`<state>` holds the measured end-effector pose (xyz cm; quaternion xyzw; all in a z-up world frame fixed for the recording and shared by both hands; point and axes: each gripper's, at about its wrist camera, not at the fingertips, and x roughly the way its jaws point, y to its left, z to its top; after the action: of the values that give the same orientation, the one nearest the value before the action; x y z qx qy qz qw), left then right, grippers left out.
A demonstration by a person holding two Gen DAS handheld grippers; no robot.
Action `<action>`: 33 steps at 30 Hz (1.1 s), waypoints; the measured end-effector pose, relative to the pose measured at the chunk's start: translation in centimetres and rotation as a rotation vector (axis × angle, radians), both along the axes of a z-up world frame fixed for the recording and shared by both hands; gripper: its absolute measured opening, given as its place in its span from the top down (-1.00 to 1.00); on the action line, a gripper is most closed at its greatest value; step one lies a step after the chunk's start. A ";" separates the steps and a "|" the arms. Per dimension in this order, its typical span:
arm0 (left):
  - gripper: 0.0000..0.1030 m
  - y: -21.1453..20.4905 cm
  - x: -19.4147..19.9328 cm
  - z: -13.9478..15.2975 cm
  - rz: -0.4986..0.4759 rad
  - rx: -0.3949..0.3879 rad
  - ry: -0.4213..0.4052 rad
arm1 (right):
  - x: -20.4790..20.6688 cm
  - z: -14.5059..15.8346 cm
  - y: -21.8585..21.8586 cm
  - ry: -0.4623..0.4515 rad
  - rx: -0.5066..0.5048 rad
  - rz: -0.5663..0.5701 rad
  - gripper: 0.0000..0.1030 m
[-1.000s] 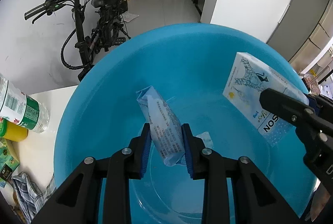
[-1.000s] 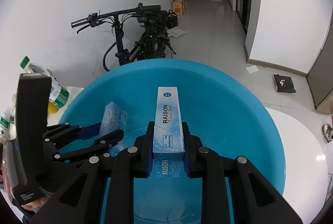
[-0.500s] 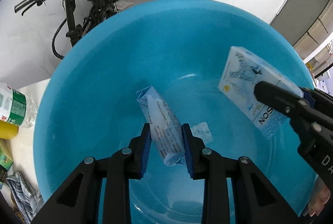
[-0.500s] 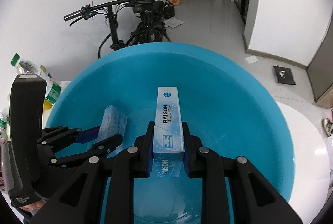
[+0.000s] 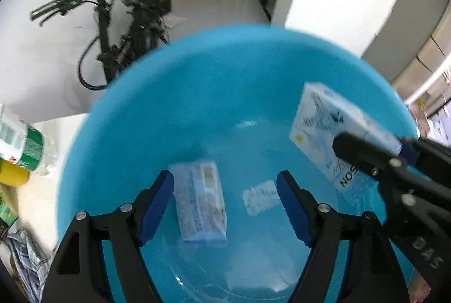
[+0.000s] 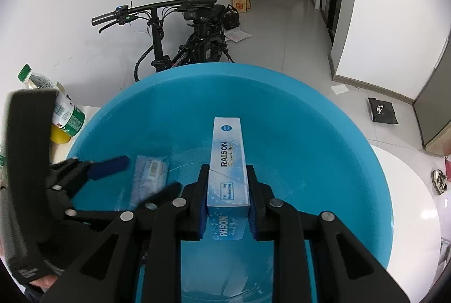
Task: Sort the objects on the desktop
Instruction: 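Carry both items over the blue basin and lower them inside, then open the left gripper while the right gripper opens, dropping both items into the basin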
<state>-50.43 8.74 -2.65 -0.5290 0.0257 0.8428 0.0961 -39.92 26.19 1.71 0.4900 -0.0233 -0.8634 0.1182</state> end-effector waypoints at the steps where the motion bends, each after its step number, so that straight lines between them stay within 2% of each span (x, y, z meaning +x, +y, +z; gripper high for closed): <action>1: -0.51 -0.1 -0.1 0.2 0.005 -0.013 0.010 | -0.1 -0.1 0.1 -0.004 -0.004 -0.003 0.59; 8: -0.51 -0.4 -0.6 0.4 0.015 -0.011 0.005 | -1.0 -1.4 1.0 -0.040 -0.011 -0.034 0.59; 12: -0.51 -1.2 -1.1 -0.1 0.033 0.014 -0.026 | -1.3 -2.4 0.8 -0.071 0.012 -0.040 0.59; 15: -0.51 -1.2 -0.8 0.1 0.037 0.020 -0.021 | -1.4 -3.1 0.3 -0.095 0.068 -0.040 0.59; 18: -0.51 -1.2 -0.7 0.3 0.040 0.013 -0.017 | -1.6 -3.7 0.0 -0.132 0.069 -0.025 0.56; 21: -0.51 -1.4 -0.7 0.3 0.049 0.010 -0.010 | -2.0 -4.3 0.2 -0.176 0.051 -0.033 0.27; 23: -0.51 -1.6 -0.6 0.5 0.059 0.016 -0.001 | -2.1 -4.4 0.7 -0.175 0.037 -0.072 -0.09; 26: -0.51 -1.5 0.1 1.1 0.074 0.025 0.009 | -2.0 -3.8 1.6 -0.151 -0.002 -0.100 -0.23; 30: -0.51 -1.9 0.4 1.7 0.114 0.046 0.036 | -1.6 -2.5 2.3 -0.114 -0.043 -0.120 -0.31; 33: -0.51 -2.8 1.2 3.4 0.167 0.093 0.125 | -1.2 -1.4 2.6 -0.068 -0.045 -0.142 -0.32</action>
<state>-49.24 5.96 0.71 -0.4706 -0.0518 0.8795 0.0483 -41.09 28.75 0.27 0.5133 -0.0813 -0.8518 0.0665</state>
